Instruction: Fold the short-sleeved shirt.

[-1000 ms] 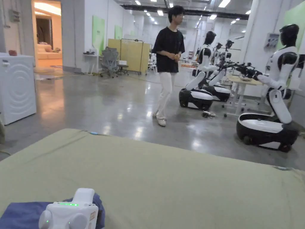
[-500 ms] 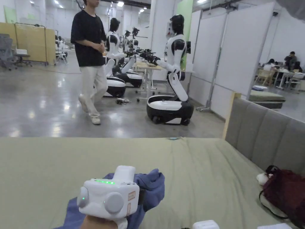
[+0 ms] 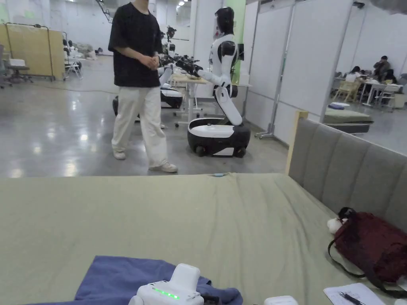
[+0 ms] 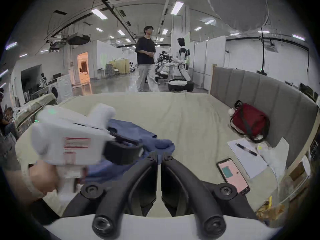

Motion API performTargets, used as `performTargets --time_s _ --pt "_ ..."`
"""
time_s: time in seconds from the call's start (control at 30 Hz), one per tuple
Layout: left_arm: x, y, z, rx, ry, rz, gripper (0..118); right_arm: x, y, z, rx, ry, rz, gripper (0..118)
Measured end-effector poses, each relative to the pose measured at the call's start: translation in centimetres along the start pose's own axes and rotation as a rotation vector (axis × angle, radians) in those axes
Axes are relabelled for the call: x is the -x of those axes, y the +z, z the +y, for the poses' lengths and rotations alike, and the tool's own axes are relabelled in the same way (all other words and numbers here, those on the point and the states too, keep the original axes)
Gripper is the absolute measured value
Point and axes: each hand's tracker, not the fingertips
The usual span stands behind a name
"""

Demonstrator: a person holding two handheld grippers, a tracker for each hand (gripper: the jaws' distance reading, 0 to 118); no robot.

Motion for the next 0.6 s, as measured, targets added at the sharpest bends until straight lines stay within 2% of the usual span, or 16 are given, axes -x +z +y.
performTargets --time_s 0.03,0.17,0.27,0.3,0.33,0.37,0.4,0.43,0.5,0.6 --pt "0.5 2.3 0.2 -0.055 -0.005 0.022 103 0.4 0.2 0.2 -0.013 0.000 0.009 8" --pt "3.9 13.1 -1.4 -0.198 -0.013 0.123 105 3.0 0.6 1.1 -0.061 0.022 0.058 8" --pt "6.9 19.3 -4.1 -0.196 0.022 0.217 105 5.3 0.7 1.4 -0.077 0.009 0.107 8" --pt "8.6 21.3 -5.5 -0.175 0.041 0.233 101 6.4 0.6 1.3 -0.081 -0.011 0.129 8" --pt "9.5 22.5 -6.8 -0.160 0.062 0.243 71 7.2 0.5 1.3 -0.078 -0.027 0.148 8" --pt "10.7 23.9 -8.3 -0.138 0.068 0.238 27 8.2 0.4 1.3 -0.071 -0.040 0.173 8" --pt "11.6 24.8 -9.3 -0.113 0.083 0.273 0 9.1 0.3 1.4 -0.070 -0.043 0.185 8" --pt "13.2 25.2 -10.5 -0.074 0.105 0.341 0 10.1 0.2 1.3 -0.069 -0.039 0.195 8" --pt "16.8 26.2 -12.3 -0.044 0.166 0.327 0 11.9 -0.1 1.1 -0.060 -0.023 0.216 8" --pt "22.4 25.6 -13.4 0.004 0.225 0.429 0 13.6 -0.6 0.7 -0.032 -0.015 0.245 8"
